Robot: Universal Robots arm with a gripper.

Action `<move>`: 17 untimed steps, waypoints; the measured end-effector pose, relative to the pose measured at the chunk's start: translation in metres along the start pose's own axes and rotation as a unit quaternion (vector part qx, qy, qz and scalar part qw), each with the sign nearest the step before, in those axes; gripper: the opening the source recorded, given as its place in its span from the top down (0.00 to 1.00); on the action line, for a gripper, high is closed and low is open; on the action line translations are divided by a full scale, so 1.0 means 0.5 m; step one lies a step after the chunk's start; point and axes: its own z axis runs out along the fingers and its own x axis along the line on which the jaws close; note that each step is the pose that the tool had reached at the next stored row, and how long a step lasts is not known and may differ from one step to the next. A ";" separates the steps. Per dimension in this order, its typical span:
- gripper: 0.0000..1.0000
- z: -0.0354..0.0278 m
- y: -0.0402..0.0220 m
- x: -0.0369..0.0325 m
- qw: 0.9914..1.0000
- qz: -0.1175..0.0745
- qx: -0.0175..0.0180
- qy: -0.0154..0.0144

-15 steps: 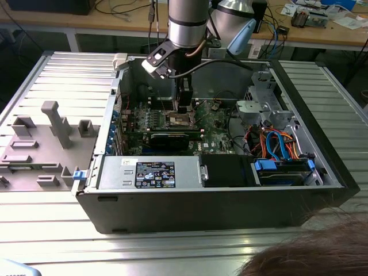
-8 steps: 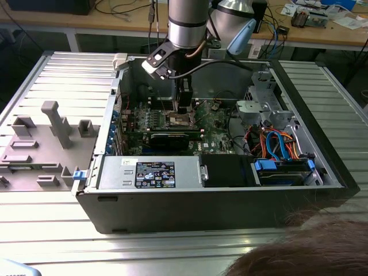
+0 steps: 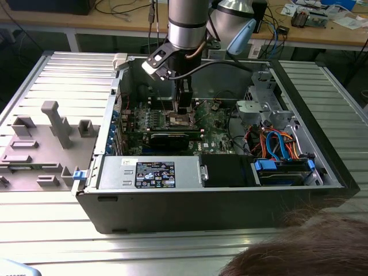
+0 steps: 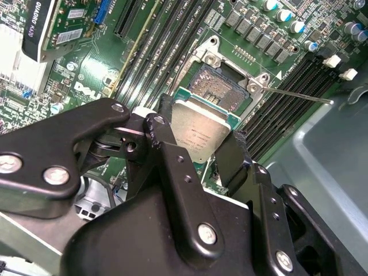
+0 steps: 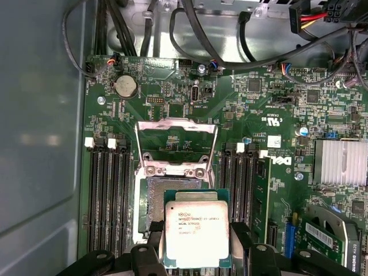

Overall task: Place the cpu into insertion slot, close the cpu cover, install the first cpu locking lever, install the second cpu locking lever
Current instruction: 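Place the cpu into insertion slot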

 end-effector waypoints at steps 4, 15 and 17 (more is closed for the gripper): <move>0.46 0.002 0.000 0.000 1.000 0.000 0.000 0.000; 0.46 0.008 0.000 0.000 1.000 0.000 0.000 0.000; 0.46 0.009 0.000 0.000 1.000 0.000 0.000 0.000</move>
